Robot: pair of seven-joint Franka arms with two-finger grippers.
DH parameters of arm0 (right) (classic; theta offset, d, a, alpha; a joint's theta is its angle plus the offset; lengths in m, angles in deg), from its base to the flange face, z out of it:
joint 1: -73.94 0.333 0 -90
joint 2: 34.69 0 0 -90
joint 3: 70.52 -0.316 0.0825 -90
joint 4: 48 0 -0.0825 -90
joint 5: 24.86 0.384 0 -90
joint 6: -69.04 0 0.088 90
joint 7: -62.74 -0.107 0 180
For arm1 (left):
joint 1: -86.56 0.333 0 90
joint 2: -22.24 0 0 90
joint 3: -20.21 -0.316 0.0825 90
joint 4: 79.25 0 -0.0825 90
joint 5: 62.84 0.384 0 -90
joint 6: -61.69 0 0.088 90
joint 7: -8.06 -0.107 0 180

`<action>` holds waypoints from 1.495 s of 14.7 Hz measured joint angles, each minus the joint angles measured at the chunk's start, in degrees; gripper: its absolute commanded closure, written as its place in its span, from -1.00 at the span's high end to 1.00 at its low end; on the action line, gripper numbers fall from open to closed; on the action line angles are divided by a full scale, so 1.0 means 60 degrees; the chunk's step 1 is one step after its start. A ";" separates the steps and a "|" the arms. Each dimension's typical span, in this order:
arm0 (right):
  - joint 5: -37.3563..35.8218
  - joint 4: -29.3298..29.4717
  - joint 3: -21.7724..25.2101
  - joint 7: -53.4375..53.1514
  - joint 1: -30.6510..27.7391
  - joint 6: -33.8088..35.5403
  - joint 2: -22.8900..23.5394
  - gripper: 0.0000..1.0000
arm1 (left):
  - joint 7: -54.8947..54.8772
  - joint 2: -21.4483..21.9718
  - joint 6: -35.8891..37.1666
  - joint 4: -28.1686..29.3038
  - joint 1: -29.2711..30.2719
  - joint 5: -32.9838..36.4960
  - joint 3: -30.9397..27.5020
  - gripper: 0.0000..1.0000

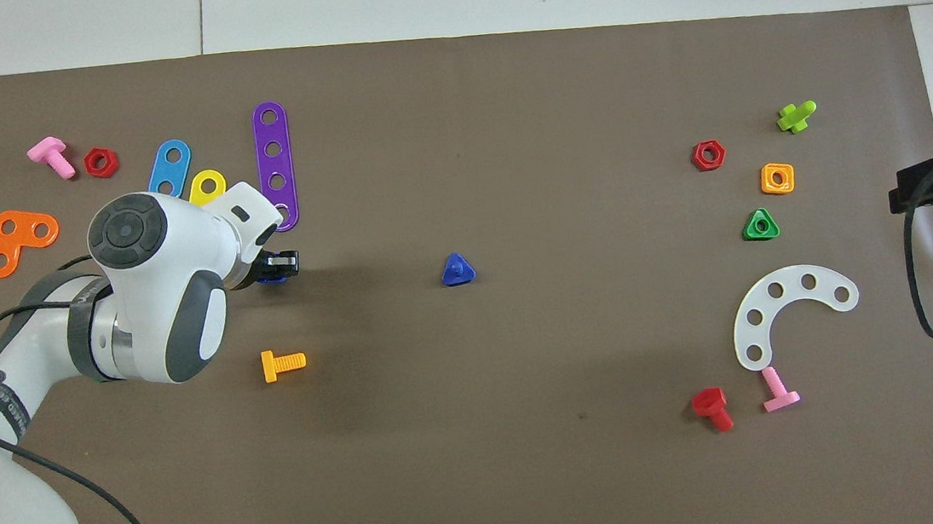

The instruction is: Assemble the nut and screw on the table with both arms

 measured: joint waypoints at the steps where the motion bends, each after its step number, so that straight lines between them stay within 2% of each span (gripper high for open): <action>1: 0.0000 0.0000 0.0000 0.0000 0.0000 0.0000 0.0000 1.00 | 0.0021 -0.0027 0.0242 -0.0232 -0.0027 0.0000 0.0010 -0.57; 7: 0.0000 0.0000 0.0000 0.0000 0.0000 0.0000 0.0000 1.00 | 0.1761 -0.0320 0.1655 -0.1702 -0.1149 -0.0001 0.0016 -0.57; 8: 0.0000 0.0000 0.0000 0.0000 0.0000 0.0000 0.0000 1.00 | 0.2124 -0.0383 0.1836 -0.1902 -0.1427 -0.0001 0.0013 -0.63; 15: 0.0000 0.0000 0.0000 0.0000 0.0000 0.0000 0.0000 1.00 | 0.3701 -0.0761 0.2419 -0.2963 -0.2757 0.0013 0.0010 -0.72; 22: 0.0000 0.0000 0.0000 0.0000 0.0000 0.0000 0.0000 1.00 | 0.3918 -0.1694 0.2629 -0.4231 -0.3346 0.0013 0.0011 -0.72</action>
